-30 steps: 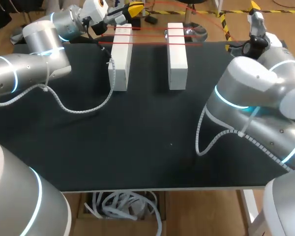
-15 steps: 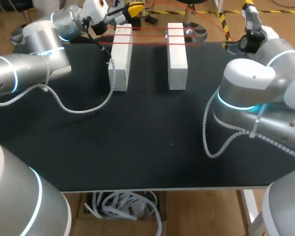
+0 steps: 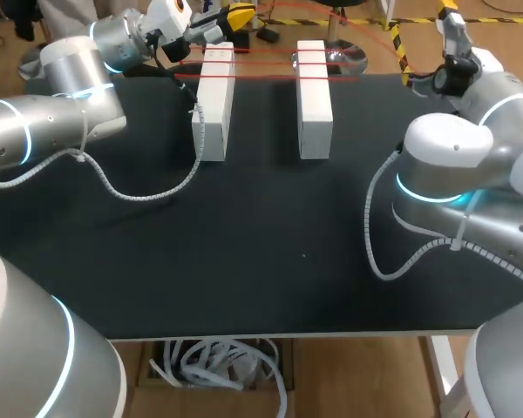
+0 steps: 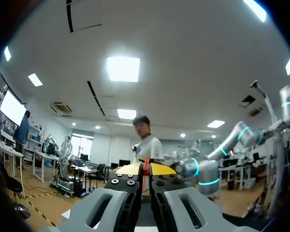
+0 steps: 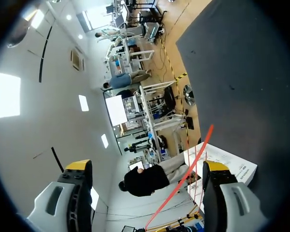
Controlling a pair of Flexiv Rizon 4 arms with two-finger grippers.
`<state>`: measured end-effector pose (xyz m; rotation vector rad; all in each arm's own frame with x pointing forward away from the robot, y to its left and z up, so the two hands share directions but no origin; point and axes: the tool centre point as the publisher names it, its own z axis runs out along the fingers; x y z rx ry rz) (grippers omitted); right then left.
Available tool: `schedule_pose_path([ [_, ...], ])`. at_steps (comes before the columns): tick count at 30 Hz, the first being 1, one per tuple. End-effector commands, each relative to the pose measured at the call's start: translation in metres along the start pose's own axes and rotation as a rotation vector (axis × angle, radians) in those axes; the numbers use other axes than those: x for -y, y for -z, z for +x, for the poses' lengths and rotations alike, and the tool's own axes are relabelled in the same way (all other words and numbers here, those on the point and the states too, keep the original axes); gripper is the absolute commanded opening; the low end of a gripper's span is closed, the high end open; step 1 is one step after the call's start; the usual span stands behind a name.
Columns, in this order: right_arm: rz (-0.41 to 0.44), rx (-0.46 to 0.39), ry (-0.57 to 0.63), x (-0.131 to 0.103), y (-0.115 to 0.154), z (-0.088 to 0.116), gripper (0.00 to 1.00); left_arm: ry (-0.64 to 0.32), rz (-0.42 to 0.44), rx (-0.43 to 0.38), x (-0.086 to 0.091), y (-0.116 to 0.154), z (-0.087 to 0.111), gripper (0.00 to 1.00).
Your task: Grab the tape and strap the tape.
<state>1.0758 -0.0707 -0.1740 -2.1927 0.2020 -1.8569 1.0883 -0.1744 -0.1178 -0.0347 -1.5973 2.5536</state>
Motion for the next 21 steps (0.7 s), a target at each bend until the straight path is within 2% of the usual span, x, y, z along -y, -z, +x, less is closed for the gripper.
schedule_pose_path([
  [1, -0.015, -0.002, 0.004, 0.0032, -0.0004, -0.0002, 0.40, 0.001, 0.001, -0.005, -0.0006, 0.0006, -0.0016, 0.00],
  [3, -0.016, -0.003, 0.005, 0.0035, -0.0004, -0.0009, 0.24, 0.001, 0.001, -0.005, -0.0006, 0.0006, -0.0016, 0.00],
  [6, -0.027, -0.010, 0.001, 0.0037, -0.0004, -0.0017, 0.15, 0.001, 0.001, -0.005, -0.0006, 0.0006, -0.0016, 0.00],
  [9, -0.026, -0.001, 0.005, 0.0032, 0.0004, -0.0039, 0.14, 0.001, 0.001, -0.005, -0.0006, 0.0006, -0.0016, 0.00],
  [13, -0.038, 0.000, 0.004, 0.0019, 0.0014, -0.0058, 0.18, 0.001, 0.001, -0.005, -0.0006, 0.0006, -0.0016, 0.00],
  [15, -0.037, 0.002, 0.005, 0.0015, 0.0017, -0.0062, 0.16, 0.001, 0.001, -0.005, -0.0006, 0.0006, -0.0016, 0.00],
  [21, -0.044, 0.000, 0.007, 0.0004, 0.0012, -0.0063, 0.19, 0.001, 0.001, -0.005, -0.0006, 0.0006, -0.0016, 0.00],
])
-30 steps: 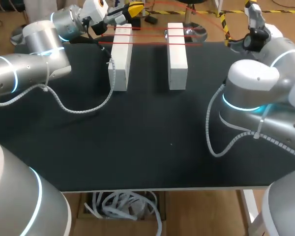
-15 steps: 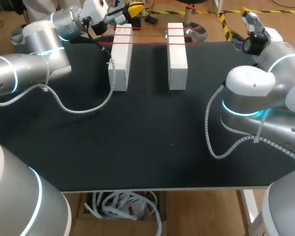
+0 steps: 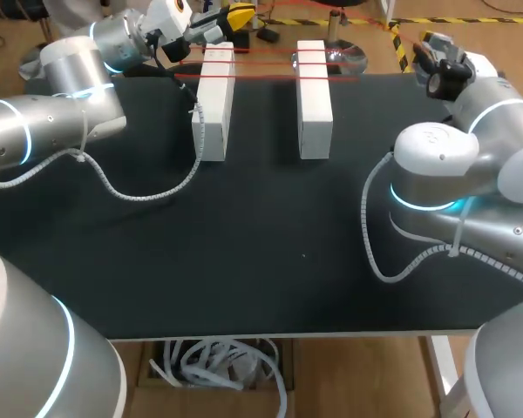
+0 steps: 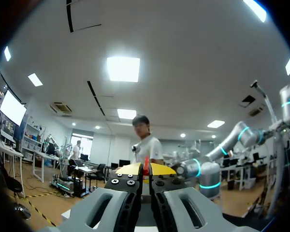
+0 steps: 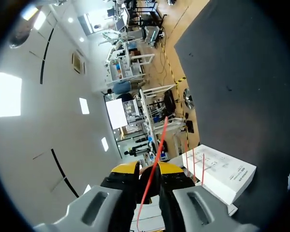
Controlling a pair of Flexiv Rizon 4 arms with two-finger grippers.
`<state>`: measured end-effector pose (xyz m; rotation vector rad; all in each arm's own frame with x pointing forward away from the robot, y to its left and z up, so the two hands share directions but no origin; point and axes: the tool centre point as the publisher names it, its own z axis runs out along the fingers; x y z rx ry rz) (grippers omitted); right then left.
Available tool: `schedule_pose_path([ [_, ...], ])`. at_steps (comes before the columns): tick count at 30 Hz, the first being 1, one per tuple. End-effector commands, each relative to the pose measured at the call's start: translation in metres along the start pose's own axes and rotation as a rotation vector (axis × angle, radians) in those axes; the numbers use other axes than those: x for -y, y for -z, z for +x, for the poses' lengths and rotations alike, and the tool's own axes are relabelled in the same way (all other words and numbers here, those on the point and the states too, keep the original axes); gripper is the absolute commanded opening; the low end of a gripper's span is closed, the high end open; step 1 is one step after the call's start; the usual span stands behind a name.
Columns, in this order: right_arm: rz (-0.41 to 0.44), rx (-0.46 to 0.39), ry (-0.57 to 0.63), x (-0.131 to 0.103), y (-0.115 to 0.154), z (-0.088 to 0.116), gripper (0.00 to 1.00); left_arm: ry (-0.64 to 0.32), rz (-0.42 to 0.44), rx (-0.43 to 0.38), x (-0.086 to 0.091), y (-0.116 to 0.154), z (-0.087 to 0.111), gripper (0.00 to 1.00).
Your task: Grab the tape and strap the tape.
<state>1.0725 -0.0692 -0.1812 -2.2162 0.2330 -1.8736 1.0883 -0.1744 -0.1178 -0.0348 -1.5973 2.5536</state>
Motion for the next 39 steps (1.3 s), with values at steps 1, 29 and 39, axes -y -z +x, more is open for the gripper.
schedule_pose_path([
  [1, -0.008, 0.002, 0.003, 0.0008, -0.0008, 0.0015, 0.20, 0.001, 0.001, -0.005, -0.0006, 0.0006, -0.0016, 0.00],
  [29, -0.007, 0.019, 0.013, 0.0049, 0.0077, -0.0054, 0.27, 0.001, 0.001, -0.005, -0.0006, 0.0006, -0.0016, 0.00],
  [39, -0.015, 0.011, 0.010, 0.0049, 0.0081, -0.0052, 0.00, 0.001, 0.001, -0.005, -0.0006, 0.0006, -0.0016, 0.00],
])
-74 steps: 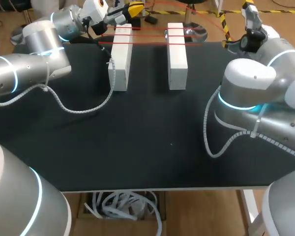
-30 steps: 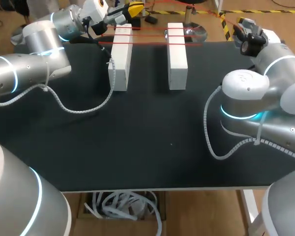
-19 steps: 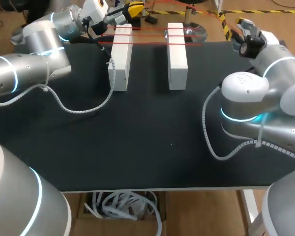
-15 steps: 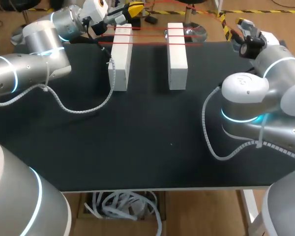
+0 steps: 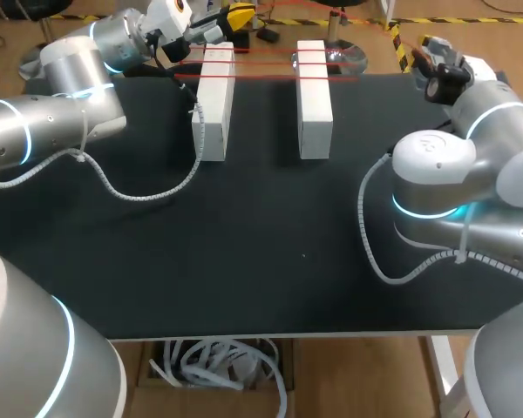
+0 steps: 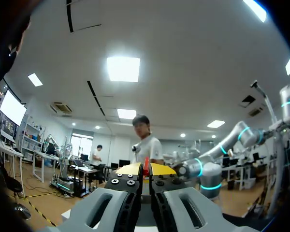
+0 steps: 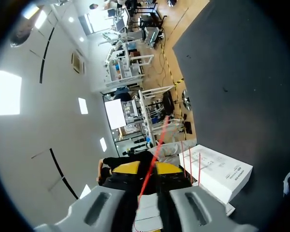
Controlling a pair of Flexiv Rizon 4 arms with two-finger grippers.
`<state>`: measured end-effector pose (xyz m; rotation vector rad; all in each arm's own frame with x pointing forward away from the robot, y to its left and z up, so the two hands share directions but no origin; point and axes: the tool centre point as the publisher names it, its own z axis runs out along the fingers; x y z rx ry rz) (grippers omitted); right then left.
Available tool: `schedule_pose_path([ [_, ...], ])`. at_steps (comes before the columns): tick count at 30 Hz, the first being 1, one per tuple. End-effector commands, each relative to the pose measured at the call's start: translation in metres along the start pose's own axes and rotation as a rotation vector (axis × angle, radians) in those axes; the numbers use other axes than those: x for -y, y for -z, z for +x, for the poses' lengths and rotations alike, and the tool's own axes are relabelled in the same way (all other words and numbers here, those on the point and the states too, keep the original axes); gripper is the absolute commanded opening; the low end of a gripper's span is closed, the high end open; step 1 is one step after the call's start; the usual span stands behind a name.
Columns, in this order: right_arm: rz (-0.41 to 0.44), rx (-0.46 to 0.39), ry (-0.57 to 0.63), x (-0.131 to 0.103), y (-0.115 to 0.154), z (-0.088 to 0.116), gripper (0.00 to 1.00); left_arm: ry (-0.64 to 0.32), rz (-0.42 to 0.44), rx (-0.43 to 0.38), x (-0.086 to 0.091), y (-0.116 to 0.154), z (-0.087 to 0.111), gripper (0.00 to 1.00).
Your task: Grab the tape and strap the tape.
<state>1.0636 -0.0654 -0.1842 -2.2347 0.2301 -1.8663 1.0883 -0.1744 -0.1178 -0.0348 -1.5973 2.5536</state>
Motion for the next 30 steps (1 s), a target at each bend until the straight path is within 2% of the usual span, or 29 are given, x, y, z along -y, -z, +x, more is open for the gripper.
schedule_pose_path([
  [1, -0.010, -0.003, -0.003, 0.0018, 0.0002, 0.0000, 0.00, 0.001, 0.001, -0.005, -0.0006, 0.0006, -0.0016, 0.00],
  [24, 0.004, -0.029, 0.015, 0.0032, -0.0003, 0.0011, 0.00, 0.001, 0.001, -0.005, -0.0006, 0.0006, -0.0016, 0.00],
  [26, 0.004, -0.029, 0.015, 0.0032, -0.0003, 0.0011, 0.00, 0.000, -0.059, 0.010, 0.0002, 0.0019, -0.0014, 0.00],
  [28, 0.004, -0.029, 0.015, 0.0032, -0.0003, 0.0011, 0.00, -0.006, -0.183, 0.028, -0.0008, 0.0028, -0.0022, 0.00],
  [30, 0.004, -0.029, 0.015, 0.0032, -0.0003, 0.0011, 0.00, -0.008, -0.265, 0.056, -0.0017, 0.0036, -0.0028, 0.00],
])
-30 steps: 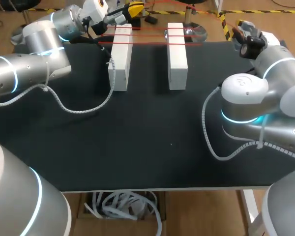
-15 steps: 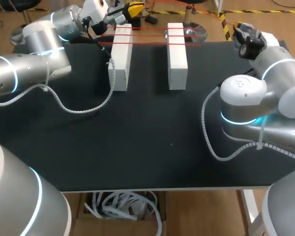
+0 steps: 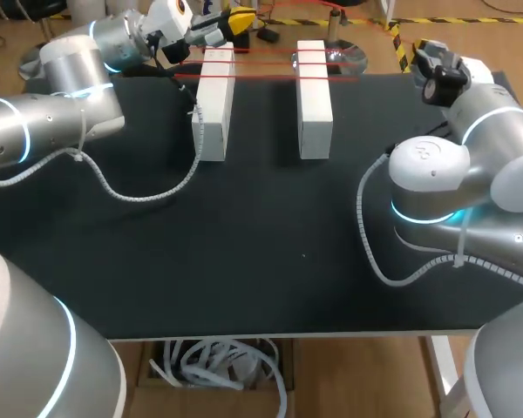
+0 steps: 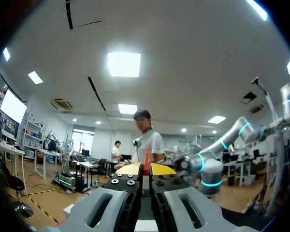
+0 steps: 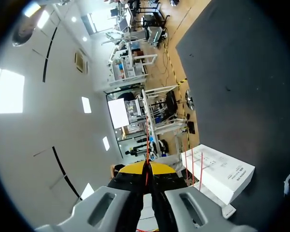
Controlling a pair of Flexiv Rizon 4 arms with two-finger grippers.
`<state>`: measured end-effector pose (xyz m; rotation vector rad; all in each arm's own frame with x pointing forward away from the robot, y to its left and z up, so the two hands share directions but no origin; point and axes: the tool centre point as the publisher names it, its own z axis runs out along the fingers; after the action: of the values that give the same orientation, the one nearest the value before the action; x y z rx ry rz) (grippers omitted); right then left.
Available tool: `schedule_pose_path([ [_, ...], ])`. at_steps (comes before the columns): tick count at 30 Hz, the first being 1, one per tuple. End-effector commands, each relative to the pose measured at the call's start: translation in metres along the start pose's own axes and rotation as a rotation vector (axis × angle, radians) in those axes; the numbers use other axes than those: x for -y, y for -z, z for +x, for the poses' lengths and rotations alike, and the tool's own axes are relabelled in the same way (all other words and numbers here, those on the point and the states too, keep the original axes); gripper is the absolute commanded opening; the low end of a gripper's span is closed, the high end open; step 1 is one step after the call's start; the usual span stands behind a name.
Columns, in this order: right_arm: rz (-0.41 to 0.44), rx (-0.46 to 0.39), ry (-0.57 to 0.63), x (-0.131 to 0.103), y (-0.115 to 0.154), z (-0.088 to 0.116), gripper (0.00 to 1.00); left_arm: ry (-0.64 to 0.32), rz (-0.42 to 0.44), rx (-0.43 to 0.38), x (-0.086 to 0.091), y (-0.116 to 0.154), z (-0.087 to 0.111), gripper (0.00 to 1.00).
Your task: Grab the tape and strap the tape.
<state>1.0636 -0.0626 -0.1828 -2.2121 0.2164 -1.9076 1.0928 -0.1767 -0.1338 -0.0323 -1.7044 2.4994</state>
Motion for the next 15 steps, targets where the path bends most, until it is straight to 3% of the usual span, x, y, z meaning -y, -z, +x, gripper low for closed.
schedule_pose_path([
  [1, 0.000, 0.002, 0.001, 0.0001, -0.0004, 0.0005, 0.00, 0.002, -0.235, 0.060, 0.0126, 0.0004, 0.0019, 0.00],
  [5, 0.000, 0.002, 0.001, 0.0001, -0.0004, 0.0005, 0.00, -0.002, -0.362, 0.080, 0.0105, 0.0023, 0.0017, 0.00],
  [15, 0.000, 0.002, 0.001, 0.0001, -0.0004, 0.0005, 0.00, -0.018, -0.504, 0.126, 0.0117, 0.0022, 0.0065, 0.00],
])
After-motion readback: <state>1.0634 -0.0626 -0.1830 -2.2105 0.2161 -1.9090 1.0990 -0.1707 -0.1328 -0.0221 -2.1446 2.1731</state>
